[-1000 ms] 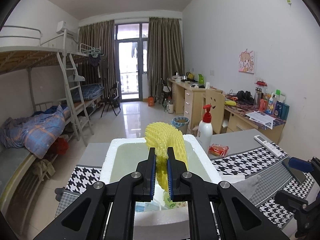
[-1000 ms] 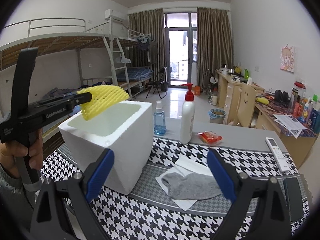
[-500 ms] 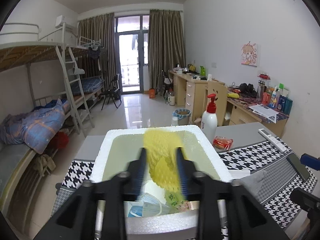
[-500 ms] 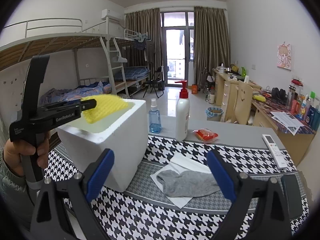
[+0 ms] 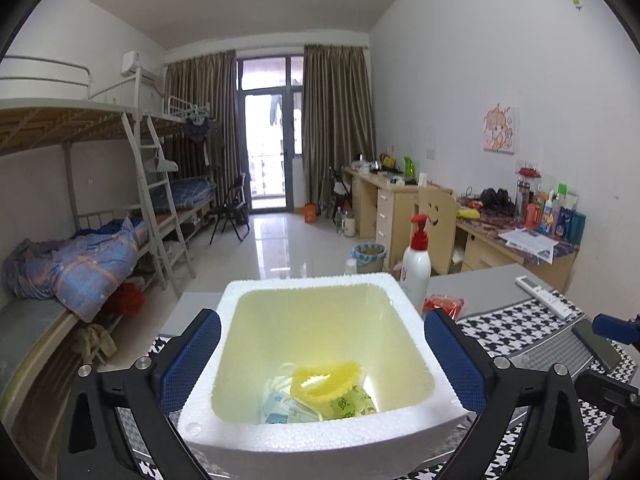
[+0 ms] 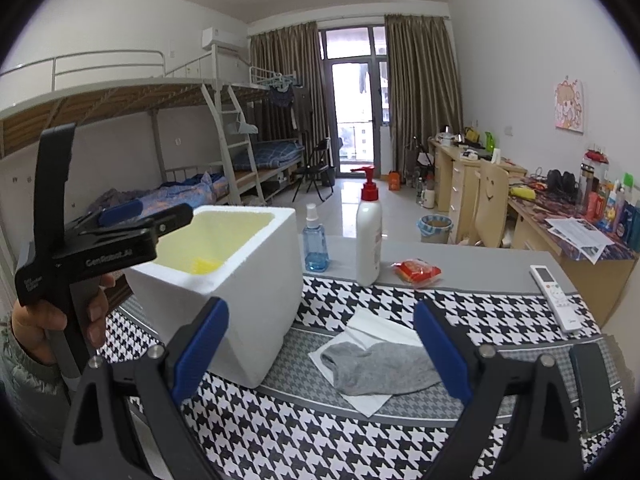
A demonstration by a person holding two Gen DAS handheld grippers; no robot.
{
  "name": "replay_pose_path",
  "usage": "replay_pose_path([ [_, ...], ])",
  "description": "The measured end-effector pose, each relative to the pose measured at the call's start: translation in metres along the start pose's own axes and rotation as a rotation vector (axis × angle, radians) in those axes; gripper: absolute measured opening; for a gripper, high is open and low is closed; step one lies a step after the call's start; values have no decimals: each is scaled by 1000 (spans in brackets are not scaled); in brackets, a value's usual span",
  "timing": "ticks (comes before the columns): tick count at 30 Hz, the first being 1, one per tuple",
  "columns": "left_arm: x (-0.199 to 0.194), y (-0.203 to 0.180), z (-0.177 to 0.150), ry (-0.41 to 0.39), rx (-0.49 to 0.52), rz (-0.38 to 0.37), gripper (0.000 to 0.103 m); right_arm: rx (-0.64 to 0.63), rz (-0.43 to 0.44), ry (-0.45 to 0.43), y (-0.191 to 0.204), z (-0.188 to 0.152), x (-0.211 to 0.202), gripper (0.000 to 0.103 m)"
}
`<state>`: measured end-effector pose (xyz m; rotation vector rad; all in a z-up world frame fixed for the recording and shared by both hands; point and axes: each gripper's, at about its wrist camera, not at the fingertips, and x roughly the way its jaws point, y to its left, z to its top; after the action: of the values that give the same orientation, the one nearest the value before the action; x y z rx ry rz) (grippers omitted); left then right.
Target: Organize soft objects
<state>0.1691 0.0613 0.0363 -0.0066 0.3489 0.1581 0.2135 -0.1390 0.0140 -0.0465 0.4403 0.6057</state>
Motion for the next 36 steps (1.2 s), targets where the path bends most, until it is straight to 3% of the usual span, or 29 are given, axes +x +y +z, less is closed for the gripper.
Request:
replay_pose_path([
  [11,-31,-1,3,-47,-10,-26,102,30,4,-54,-1,0,-21,96],
  [25,-67,-13,2,-115,-3,-34,102,14,-66,-101,0,-4,-43,96],
  [36,-78,-32,-10,-122,10,-85,102,29,-96,-123,-9,-10,-59,96],
])
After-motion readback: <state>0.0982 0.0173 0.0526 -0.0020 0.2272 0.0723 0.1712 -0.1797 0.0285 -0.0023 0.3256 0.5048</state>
